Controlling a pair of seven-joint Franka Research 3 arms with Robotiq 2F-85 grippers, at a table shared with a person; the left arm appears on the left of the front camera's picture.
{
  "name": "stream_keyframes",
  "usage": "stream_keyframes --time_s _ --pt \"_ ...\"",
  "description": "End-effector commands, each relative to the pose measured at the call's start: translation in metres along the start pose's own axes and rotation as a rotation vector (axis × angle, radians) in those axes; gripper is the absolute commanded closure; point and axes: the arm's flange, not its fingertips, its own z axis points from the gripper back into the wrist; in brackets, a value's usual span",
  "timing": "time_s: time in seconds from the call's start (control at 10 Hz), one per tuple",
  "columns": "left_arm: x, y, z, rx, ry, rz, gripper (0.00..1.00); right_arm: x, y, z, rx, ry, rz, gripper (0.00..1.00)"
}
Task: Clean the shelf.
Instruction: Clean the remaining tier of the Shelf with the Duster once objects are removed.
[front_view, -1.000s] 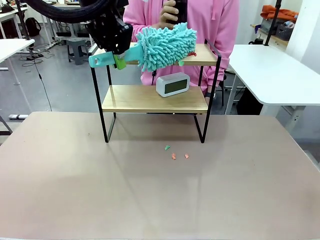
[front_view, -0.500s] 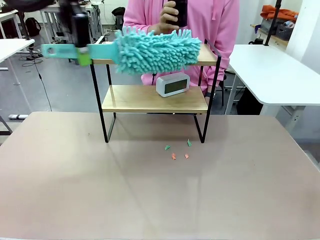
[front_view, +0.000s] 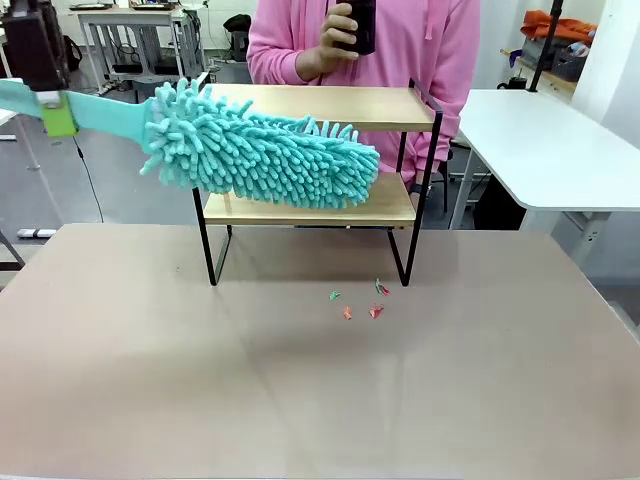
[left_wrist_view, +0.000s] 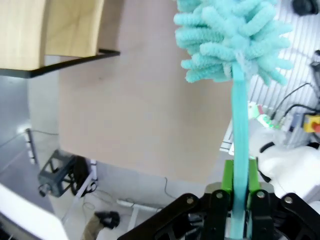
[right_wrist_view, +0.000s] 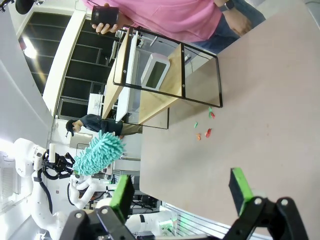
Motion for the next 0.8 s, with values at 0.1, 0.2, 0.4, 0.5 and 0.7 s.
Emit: stream_keyframes --time_s 0.1,0.2,0.4,0.5,0.7 --pt "-0.045 0.001 -0.006 -0.119 -0.119 -0.038 0.87 0.002 0.001 -0.001 0.023 -0.011 0.024 0.0" --pt "-0.073 0.002 -0.002 -0.175 -0.184 -0.052 0.87 0.002 0.001 -0.001 0.023 -0.011 0.024 0.0" --pt "-0.148 -0.004 0.005 -0.202 -0.347 -0.055 0.87 0.002 0.001 -0.001 0.023 -0.011 0.024 0.0" --pt "-0.189 -0.004 0.002 -0.175 -0.476 0.022 0.87 0.002 0.001 -0.001 0.023 -0.011 0.024 0.0" --pt "-0.25 0.016 -0.021 -0.249 -0.643 0.209 0.87 0.002 0.001 -0.001 0.023 -0.011 0.024 0.0"
